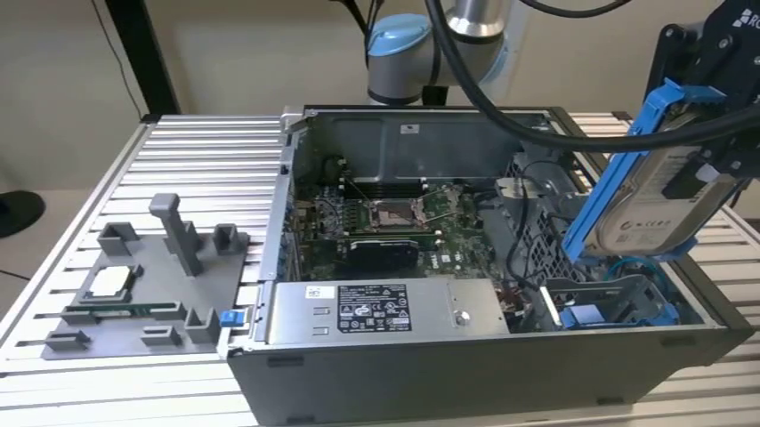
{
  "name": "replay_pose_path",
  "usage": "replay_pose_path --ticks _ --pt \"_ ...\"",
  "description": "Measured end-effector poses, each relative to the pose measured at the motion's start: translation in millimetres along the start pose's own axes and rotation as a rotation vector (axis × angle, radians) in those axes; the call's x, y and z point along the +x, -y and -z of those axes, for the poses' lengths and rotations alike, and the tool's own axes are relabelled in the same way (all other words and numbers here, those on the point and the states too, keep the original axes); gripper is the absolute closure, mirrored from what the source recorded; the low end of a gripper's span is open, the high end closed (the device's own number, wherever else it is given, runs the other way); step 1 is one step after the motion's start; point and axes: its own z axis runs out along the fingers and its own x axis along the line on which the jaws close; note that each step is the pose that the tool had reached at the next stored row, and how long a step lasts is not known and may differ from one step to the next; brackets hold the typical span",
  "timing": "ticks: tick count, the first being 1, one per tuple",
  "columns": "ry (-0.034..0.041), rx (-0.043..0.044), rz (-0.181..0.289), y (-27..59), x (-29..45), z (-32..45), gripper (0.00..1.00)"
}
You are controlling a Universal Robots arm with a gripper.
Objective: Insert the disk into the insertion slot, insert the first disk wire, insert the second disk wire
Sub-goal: 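Insert the disk into the insertion slot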
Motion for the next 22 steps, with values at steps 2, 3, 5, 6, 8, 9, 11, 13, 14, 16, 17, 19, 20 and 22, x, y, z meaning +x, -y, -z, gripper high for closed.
replay_pose_path --ticks 2,3,5,6,8,9,11,13,14,16,17,19,20,22 --pt "0.0 0.0 0.0 0.0 0.0 -1.2 1.0" --pt "0.0 0.0 0.0 0.1 0.0 -1.7 1.0" --pt "0.0001 0.0 0.0 0.1 0.0 -2.9 1.0" --pt "0.0001 0.0 0.0 0.1 0.0 -3.4 1.0" --pt "0.0001 0.0 0.0 0.2 0.0 -4.4 1.0" --pt "0.0001 0.0 0.0 0.2 0.0 -5.0 1.0" --pt "0.0001 0.0 0.0 0.2 0.0 -6.1 1.0" --pt "0.0001 0.0 0.0 0.3 0.0 -7.3 1.0" --pt "0.0001 0.0 0.0 0.3 0.0 -8.0 1.0" --pt "0.0 0.0 0.0 0.4 0.0 -9.5 1.0" --pt "0.0 0.0 0.0 0.4 0.0 -10.3 1.0" --pt "0.0001 0.0 0.0 0.5 0.0 -12.4 1.0" --pt "0.0001 0.0 0.0 0.5 0.0 -13.7 1.0" --pt "0.0002 0.0 0.0 0.7 0.1 -16.9 1.0"
